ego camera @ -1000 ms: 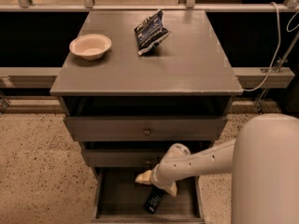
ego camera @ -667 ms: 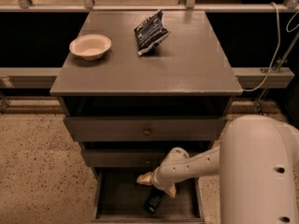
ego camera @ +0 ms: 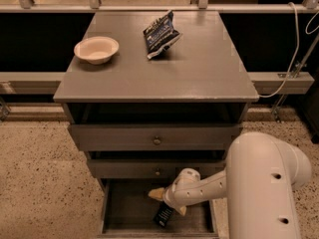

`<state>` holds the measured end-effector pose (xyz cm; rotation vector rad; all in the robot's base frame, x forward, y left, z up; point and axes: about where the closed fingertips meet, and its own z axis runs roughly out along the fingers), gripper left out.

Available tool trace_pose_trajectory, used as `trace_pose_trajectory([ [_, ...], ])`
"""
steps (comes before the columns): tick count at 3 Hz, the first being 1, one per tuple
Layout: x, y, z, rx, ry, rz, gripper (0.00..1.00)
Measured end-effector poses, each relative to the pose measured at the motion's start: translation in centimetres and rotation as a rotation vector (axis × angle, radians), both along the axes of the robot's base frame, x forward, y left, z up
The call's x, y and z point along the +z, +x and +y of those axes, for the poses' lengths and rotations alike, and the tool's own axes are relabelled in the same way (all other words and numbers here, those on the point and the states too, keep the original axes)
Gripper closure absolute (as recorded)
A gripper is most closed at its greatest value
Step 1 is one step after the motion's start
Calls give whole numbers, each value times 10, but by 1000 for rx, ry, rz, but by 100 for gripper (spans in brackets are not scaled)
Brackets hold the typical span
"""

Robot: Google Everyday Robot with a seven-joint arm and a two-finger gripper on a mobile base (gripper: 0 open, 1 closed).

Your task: Pick rxbar blueberry from bottom drawer and place on counter

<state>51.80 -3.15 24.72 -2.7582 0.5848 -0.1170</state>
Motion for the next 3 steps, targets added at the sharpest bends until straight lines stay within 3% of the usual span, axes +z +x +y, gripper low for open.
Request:
trace_pose_trajectory([
  [1, -27, 7, 12, -11, -18, -28, 0],
  [2, -50, 10, 17, 15, -40, -58, 0],
  [3, -72, 11, 24, 53, -62, -58, 0],
])
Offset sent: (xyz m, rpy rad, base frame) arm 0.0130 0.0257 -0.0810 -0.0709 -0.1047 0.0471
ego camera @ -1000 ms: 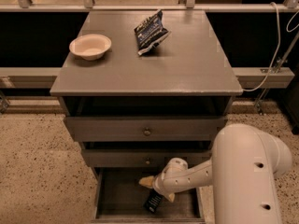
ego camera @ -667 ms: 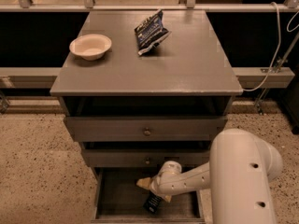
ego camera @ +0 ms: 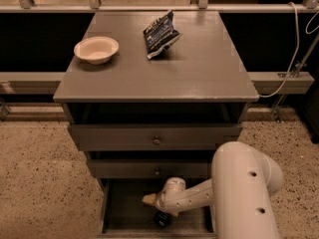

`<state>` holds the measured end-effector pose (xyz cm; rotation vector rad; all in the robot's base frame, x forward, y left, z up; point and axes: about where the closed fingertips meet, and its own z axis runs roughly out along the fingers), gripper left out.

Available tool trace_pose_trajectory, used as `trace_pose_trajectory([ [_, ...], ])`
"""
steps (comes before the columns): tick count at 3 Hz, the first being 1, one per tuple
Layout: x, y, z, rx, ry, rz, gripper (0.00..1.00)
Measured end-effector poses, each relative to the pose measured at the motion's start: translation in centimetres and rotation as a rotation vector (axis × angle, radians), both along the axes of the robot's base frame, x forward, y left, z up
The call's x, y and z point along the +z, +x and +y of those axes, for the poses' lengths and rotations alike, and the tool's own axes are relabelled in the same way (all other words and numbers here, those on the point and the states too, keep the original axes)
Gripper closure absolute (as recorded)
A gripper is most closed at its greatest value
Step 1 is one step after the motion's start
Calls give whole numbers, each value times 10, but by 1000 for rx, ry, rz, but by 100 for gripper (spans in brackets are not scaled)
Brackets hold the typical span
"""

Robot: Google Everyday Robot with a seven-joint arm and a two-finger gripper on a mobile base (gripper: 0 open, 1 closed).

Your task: Pick rxbar blueberry from bottom drawer and place on counter

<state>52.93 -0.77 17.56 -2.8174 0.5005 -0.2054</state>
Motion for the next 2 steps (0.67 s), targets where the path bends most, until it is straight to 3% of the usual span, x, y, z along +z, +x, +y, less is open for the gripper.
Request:
trace_pose_trajectory([
  [2, -39, -11, 5, 40, -39, 95, 0],
])
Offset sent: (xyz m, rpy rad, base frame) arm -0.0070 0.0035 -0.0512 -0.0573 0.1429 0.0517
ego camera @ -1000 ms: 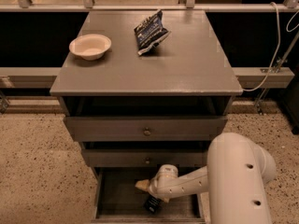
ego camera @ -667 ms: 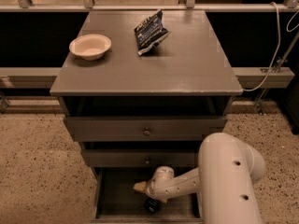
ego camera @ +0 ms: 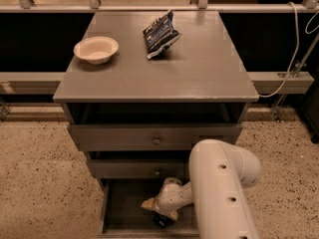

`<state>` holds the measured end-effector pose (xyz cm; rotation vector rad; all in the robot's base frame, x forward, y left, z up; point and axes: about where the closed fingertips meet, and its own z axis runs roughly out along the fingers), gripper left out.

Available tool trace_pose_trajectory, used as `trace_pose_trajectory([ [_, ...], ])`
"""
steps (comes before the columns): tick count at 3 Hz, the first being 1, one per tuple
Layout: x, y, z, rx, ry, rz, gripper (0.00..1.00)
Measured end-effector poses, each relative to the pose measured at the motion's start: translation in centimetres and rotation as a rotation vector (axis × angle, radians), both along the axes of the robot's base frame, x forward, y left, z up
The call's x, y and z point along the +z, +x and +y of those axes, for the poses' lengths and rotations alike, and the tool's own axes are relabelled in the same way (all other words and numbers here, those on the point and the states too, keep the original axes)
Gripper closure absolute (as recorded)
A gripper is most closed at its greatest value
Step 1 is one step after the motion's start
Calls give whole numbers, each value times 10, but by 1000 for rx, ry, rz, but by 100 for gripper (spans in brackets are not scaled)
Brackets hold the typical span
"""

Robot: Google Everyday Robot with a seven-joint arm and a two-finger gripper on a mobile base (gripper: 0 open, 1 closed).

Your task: Pick rxbar blueberry from bottom drawer and place on counter

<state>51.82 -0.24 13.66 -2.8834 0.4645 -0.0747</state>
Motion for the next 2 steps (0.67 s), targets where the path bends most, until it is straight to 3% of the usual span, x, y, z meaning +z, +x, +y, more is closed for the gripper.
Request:
trace_pose_trajectory([
  [2, -17, 0, -6, -23, -11, 35, 3],
])
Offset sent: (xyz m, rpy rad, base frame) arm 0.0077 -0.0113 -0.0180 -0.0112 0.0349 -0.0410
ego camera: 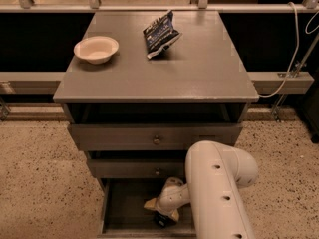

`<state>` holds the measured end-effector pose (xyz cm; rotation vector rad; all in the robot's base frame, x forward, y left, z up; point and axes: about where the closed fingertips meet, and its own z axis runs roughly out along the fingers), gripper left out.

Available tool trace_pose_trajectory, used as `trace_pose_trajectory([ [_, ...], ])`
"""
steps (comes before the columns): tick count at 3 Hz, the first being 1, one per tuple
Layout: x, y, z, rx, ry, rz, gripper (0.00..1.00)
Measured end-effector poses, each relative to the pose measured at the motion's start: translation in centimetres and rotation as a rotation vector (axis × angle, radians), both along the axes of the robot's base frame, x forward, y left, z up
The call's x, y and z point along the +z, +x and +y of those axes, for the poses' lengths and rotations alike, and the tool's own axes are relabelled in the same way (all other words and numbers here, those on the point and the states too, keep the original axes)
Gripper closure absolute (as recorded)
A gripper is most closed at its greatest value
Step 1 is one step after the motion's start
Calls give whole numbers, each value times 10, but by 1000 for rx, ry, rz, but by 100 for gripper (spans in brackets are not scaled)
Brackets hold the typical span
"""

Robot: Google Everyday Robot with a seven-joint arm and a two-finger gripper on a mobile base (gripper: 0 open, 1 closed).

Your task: Pick rxbar blueberry from bottom drawer and place on counter

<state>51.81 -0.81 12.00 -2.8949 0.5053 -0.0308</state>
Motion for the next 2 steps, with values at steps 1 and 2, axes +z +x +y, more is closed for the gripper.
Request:
trace_pose_trajectory([
  [1, -5, 1, 0, -5, -1, 7, 27],
  [2, -5, 1, 0, -6, -2, 12, 42],
])
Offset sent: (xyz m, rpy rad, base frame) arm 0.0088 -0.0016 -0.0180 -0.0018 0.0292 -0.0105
